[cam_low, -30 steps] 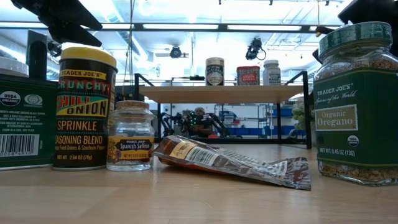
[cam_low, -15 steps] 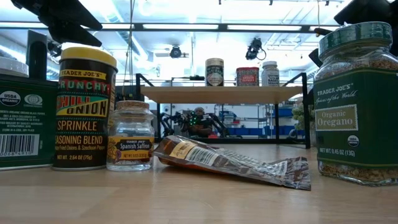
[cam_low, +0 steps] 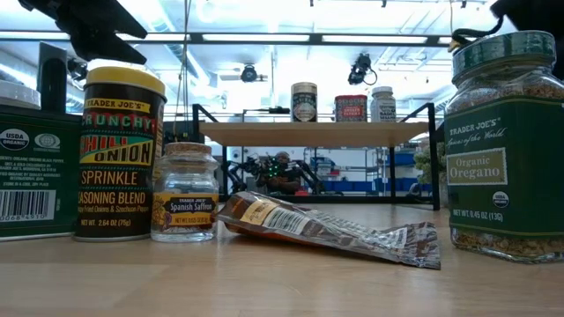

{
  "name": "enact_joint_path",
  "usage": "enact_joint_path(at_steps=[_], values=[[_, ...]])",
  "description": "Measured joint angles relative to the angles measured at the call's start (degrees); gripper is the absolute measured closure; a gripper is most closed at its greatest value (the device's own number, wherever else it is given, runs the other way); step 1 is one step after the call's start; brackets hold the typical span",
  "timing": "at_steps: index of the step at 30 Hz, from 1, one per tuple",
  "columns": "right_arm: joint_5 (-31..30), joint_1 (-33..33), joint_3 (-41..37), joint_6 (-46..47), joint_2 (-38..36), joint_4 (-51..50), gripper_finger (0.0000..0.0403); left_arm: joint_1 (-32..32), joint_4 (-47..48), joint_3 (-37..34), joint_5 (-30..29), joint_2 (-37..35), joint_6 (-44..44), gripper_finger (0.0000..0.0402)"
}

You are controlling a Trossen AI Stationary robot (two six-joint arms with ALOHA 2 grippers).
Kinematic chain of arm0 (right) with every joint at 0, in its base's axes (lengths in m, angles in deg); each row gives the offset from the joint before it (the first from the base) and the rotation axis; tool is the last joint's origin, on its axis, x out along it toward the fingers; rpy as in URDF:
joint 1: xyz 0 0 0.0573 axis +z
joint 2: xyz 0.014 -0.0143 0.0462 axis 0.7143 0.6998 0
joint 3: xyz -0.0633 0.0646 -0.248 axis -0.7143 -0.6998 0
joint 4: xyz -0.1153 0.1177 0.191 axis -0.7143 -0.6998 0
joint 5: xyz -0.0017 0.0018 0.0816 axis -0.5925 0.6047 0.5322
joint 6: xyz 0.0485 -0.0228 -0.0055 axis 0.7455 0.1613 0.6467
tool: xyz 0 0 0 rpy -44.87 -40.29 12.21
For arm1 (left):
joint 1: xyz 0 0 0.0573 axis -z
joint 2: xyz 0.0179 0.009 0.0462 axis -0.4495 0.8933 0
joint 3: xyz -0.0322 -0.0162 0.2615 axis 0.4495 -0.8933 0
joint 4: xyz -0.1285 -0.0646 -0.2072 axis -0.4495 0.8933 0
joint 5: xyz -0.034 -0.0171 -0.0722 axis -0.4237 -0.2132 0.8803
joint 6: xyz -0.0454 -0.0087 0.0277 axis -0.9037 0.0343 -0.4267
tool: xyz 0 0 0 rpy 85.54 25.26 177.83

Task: Shelf spices
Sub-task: Put the green seasoning bottle on the shelf

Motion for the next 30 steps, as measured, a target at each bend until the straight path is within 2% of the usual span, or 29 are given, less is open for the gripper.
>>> enact_joint_path(at_steps=[4, 10, 16, 25, 30], values=[[-1.5, 4.0, 0.0, 3.6, 0.4, 0.0, 0.0402, 0.0, -2.2, 0.0, 1.1, 2.3, 0.4, 0.0014], [-7.1, 10.3, 0.0, 7.6, 2.1, 0.0, 0.0402, 0.0, -2.7, 0.0, 1.1, 7.2, 0.4, 0.0014], [-8.0, 14.5, 0.0, 11.7, 5.9, 0.2, 0.0402, 0.0, -3.9, 0.0, 1.8, 12.0, 2.0, 0.0014], [-8.0, 17.0, 0.0, 18.5, 14.6, 0.2, 0.0402, 0.0, -2.2, 5.6, 16.0, 14.7, -1.0, 0.0018], [-7.4, 17.3, 0.0, 21.4, 18.8, 0.5, 0.0402, 0.0, 3.2, 11.0, 19.1, 15.3, -1.4, 0.0037]])
